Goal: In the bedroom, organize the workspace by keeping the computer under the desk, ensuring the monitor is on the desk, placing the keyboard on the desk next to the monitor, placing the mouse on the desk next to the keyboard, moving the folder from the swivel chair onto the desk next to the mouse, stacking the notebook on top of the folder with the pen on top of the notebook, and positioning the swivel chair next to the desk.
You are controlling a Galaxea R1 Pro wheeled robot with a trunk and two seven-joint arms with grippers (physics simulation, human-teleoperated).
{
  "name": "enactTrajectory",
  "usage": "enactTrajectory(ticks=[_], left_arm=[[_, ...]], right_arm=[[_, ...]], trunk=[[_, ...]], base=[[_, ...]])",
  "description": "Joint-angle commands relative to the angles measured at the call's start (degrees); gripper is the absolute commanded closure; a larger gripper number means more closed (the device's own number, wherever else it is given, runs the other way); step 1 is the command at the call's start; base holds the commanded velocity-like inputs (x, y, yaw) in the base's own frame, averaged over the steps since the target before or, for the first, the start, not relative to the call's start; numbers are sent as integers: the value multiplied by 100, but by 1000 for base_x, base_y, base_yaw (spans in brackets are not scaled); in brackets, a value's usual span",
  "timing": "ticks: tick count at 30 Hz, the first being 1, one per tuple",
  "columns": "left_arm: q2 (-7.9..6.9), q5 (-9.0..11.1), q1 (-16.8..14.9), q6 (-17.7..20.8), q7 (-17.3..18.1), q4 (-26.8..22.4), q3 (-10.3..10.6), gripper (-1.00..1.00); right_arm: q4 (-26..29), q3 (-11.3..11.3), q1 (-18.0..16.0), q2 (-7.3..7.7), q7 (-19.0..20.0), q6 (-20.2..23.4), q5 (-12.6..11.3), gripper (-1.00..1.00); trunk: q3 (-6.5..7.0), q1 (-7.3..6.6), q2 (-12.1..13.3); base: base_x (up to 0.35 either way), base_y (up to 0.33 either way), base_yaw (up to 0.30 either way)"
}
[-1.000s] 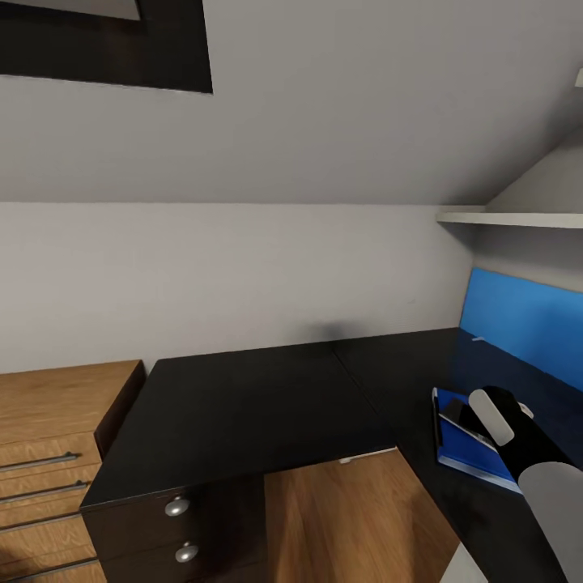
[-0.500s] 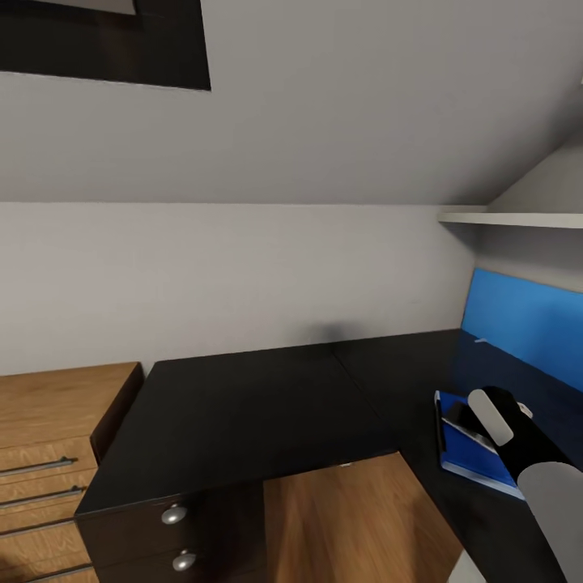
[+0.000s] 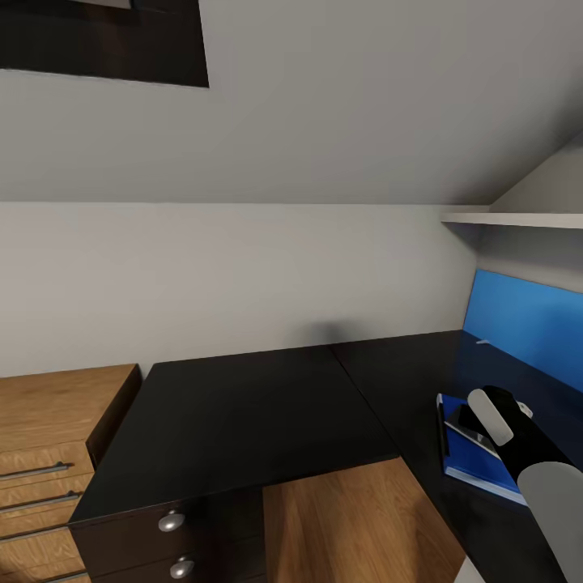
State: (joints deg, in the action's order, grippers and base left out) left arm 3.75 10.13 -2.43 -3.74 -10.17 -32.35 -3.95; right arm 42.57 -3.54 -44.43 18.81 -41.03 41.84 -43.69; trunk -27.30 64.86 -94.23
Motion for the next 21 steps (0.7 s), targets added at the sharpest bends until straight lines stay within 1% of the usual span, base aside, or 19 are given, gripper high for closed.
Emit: enactTrajectory(ticks=[1,16,17,21], left_arm=[[3,60,-3,-22,-1,0,-8,-100],[3,66,-3,-22,-6,0,-18,-100],[3,66,-3,-22,-6,0,-18,-100],[3,67,-3,-22,-4,0,-18,-100]], right_arm=[[6,-33,-4,9,-54,2,-64,100],[14,-34,-4,9,-84,8,-53,100],[14,-33,-4,9,-85,10,-53,-100],[23,-33,-4,9,-111,9,-51,-100]], trunk=[[-7,0,-4],[-7,0,-4],[-7,0,-4],[-7,0,-4]], base=[[2,0,0],[0,0,0],[0,0,0],[0,0,0]])
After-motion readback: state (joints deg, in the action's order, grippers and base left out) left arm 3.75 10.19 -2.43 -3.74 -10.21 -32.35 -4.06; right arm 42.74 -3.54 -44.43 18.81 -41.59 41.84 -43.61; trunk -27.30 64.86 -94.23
